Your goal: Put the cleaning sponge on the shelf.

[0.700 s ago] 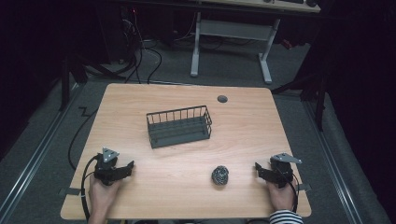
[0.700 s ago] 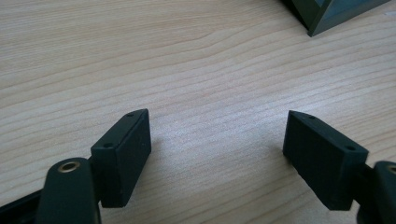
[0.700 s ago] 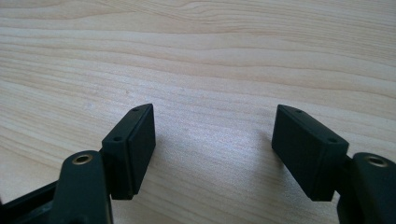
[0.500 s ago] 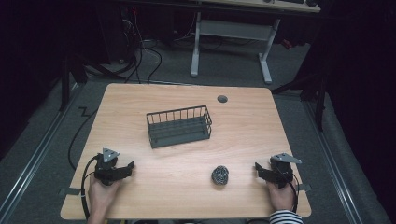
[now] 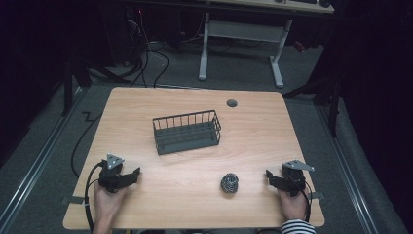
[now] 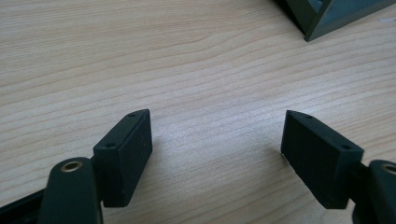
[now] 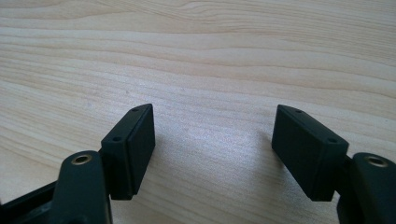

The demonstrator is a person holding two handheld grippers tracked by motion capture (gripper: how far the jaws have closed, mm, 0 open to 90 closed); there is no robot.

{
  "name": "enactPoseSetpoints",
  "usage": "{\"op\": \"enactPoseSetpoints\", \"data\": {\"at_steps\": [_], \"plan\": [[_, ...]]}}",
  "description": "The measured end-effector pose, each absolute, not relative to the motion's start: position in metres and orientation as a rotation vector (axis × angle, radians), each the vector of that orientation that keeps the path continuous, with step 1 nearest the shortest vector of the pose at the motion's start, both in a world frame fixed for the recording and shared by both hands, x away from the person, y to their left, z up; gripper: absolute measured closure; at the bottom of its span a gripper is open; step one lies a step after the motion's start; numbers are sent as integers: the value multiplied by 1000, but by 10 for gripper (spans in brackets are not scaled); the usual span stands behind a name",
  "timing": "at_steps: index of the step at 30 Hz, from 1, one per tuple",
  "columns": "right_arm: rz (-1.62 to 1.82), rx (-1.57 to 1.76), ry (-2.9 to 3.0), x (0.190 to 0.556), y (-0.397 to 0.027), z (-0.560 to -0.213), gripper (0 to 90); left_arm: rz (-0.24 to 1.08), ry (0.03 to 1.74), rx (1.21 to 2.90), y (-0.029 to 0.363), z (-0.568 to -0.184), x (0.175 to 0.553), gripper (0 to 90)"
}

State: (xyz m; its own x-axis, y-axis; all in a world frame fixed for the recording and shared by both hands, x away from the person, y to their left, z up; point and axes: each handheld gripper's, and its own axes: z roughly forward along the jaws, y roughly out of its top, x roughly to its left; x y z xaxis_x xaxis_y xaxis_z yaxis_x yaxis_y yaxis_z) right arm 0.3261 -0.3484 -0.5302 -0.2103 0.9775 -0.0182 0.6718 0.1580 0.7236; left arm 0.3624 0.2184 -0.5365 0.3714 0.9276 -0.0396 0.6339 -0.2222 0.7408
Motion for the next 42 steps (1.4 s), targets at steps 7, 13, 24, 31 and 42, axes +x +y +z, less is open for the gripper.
{"op": "enactPoseSetpoints", "data": {"at_steps": [7, 13, 24, 31, 42], "plan": [[818, 1563, 1950, 326, -348, -530, 303, 517, 1355, 1923, 220, -534, 362, 272], [818, 1556, 1954, 326, -348, -530, 303, 509, 1331, 1934, 218, -532, 362, 280], [821, 1554, 1956, 325, -348, -530, 303, 456, 1281, 1923, 210, -518, 363, 287], [820, 1554, 1957, 325, -347, -530, 303, 433, 1263, 1899, 207, -508, 364, 290], [822, 1556, 1956, 325, -347, -530, 303, 439, 1204, 1890, 195, -480, 372, 282]]}}
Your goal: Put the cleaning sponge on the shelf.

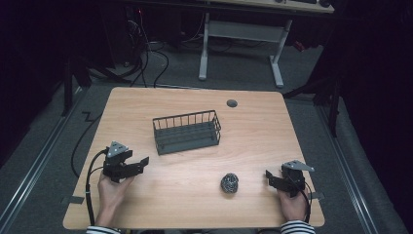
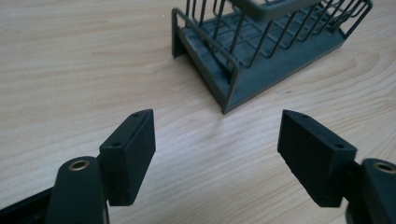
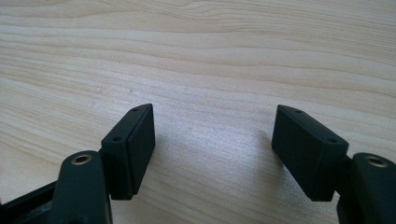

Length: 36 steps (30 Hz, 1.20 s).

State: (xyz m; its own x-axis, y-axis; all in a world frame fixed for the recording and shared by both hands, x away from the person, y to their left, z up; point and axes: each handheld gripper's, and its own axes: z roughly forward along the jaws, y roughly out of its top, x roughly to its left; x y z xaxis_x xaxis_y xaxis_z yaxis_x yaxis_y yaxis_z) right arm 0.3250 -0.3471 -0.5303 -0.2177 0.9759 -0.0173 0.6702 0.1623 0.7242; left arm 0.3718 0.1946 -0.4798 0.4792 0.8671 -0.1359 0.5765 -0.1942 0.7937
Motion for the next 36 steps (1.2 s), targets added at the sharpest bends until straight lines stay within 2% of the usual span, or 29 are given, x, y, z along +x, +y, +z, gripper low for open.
{"op": "enactPoseSetpoints", "data": {"at_steps": [19, 36], "plan": [[822, 1546, 1965, 325, -347, -530, 303, 436, 1151, 1889, 174, -437, 394, 282], [825, 1546, 1967, 325, -346, -530, 304, 493, 1161, 1941, 151, -428, 430, 314]]}}
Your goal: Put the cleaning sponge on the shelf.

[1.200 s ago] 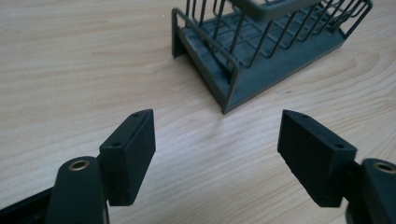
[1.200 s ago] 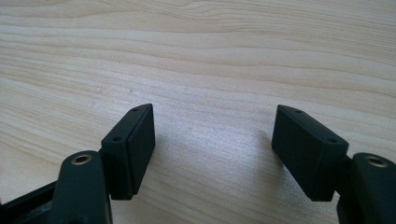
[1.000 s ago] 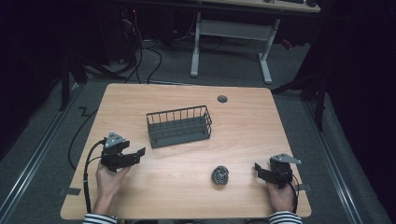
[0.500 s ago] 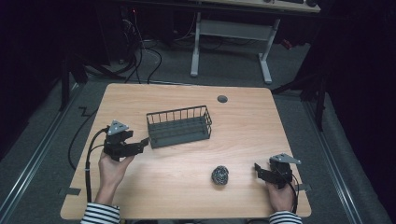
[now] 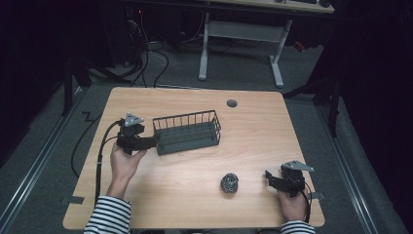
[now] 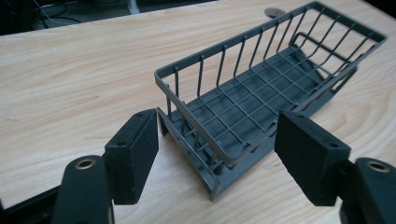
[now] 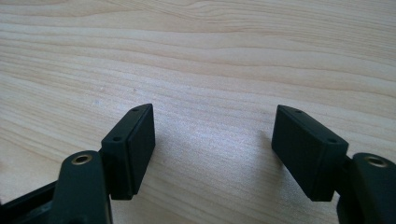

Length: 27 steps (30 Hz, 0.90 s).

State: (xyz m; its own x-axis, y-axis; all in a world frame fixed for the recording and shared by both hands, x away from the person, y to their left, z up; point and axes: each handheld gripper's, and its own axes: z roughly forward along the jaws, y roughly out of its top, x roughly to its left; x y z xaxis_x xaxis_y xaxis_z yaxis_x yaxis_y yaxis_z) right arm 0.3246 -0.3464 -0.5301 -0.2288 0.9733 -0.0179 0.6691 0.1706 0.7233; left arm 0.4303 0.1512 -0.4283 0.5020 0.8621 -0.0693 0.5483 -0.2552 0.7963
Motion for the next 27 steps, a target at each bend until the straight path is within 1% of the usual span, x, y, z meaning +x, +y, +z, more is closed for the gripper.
{"op": "enactPoseSetpoints", "data": {"at_steps": [8, 10, 20, 21, 27], "plan": [[826, 1546, 1969, 324, -346, -530, 305, 494, 1203, 1942, 147, -440, 445, 335], [825, 1548, 1969, 324, -346, -530, 305, 510, 1201, 1946, 146, -442, 447, 338], [826, 1539, 1973, 324, -346, -530, 305, 494, 1230, 1941, 141, -451, 456, 370], [827, 1539, 1974, 324, -345, -530, 305, 490, 1232, 1947, 140, -453, 457, 394], [827, 1539, 1975, 324, -345, -530, 304, 479, 1242, 1955, 140, -456, 459, 475]]}}
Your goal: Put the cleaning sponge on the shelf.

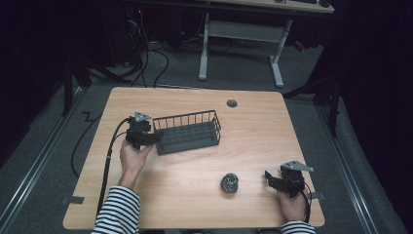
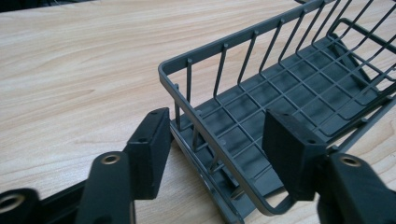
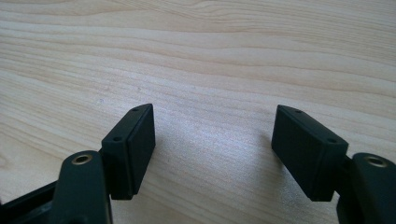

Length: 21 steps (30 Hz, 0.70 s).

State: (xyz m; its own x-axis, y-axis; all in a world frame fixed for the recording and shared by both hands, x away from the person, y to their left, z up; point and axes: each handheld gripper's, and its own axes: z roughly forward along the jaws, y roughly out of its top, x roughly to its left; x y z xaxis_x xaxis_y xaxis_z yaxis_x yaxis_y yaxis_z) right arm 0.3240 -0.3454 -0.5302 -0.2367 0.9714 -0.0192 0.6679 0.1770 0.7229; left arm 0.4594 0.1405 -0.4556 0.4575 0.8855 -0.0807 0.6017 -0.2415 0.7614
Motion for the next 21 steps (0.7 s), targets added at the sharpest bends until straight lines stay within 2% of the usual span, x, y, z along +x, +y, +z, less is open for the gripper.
{"op": "enactPoseSetpoints", "data": {"at_steps": [8, 21], "plan": [[828, 1537, 1977, 324, -345, -530, 304, 461, 1234, 1972, 141, -458, 459, 587], [828, 1540, 1977, 324, -345, -530, 304, 462, 1200, 1999, 136, -459, 450, 607]]}}
